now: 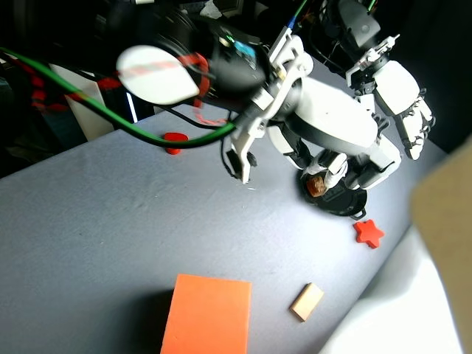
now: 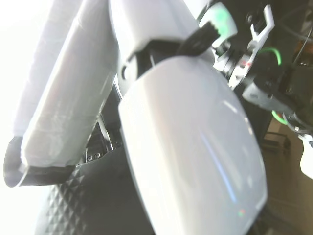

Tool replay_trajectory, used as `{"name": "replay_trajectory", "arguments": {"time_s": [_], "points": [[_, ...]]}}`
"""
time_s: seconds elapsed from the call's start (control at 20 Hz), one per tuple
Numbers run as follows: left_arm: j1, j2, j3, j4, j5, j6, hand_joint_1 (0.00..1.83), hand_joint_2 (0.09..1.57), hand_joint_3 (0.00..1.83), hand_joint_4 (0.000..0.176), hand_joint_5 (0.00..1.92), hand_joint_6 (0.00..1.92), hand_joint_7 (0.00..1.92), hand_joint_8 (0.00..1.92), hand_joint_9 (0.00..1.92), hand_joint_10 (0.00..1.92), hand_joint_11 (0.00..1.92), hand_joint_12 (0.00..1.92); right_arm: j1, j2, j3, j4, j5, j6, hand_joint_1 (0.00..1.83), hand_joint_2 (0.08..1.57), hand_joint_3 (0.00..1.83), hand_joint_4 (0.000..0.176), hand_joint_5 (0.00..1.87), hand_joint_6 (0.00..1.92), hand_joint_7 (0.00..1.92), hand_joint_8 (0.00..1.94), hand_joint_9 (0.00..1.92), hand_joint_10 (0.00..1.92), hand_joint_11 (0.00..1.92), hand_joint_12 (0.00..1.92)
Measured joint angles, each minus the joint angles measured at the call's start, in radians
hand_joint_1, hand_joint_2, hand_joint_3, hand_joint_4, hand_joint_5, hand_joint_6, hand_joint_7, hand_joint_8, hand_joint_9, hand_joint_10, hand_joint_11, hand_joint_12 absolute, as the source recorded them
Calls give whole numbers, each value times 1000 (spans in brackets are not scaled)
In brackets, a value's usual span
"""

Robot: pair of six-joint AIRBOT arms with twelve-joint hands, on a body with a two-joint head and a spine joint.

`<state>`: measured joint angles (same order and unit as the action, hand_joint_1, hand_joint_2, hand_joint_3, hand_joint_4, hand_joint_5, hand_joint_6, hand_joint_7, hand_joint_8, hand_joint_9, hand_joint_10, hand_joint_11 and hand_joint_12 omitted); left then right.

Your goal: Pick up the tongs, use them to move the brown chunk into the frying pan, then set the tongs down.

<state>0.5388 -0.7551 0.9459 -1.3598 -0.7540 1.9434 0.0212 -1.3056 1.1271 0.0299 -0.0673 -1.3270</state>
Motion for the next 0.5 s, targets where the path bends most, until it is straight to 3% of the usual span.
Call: {"name": "replay_trajectory", "arguments": {"time_s": [0.25, 0.4, 0.45, 0.5], "points": [[-24, -6, -36, 35, 5, 18, 201, 1267, 0, 45, 206, 7, 283, 8, 289, 11, 0, 1006, -106, 106, -110, 1, 132, 75, 1068, 1272, 0, 0, 684, 1414, 829, 524, 628, 894, 249, 1632], [-24, -9, -60, 21, 6, 19, 181, 1276, 2, 44, 184, 0, 264, 1, 275, 2, 0, 984, -182, 126, -122, 3, 232, 119, 1077, 1257, 0, 0, 707, 1381, 857, 491, 656, 864, 262, 1619], [-24, -10, -68, 27, 8, 19, 192, 1273, 1, 46, 187, 2, 261, 0, 273, 1, 0, 976, -217, 132, -127, 2, 282, 120, 1070, 1265, 3, 0, 691, 1404, 846, 480, 641, 865, 240, 1638], [-24, -15, -100, 26, 6, 19, 194, 1272, 0, 47, 188, 3, 260, 0, 272, 1, 0, 974, -308, 139, -127, 3, 389, 127, 1069, 1267, 3, 0, 688, 1409, 844, 478, 637, 866, 234, 1642]]}}
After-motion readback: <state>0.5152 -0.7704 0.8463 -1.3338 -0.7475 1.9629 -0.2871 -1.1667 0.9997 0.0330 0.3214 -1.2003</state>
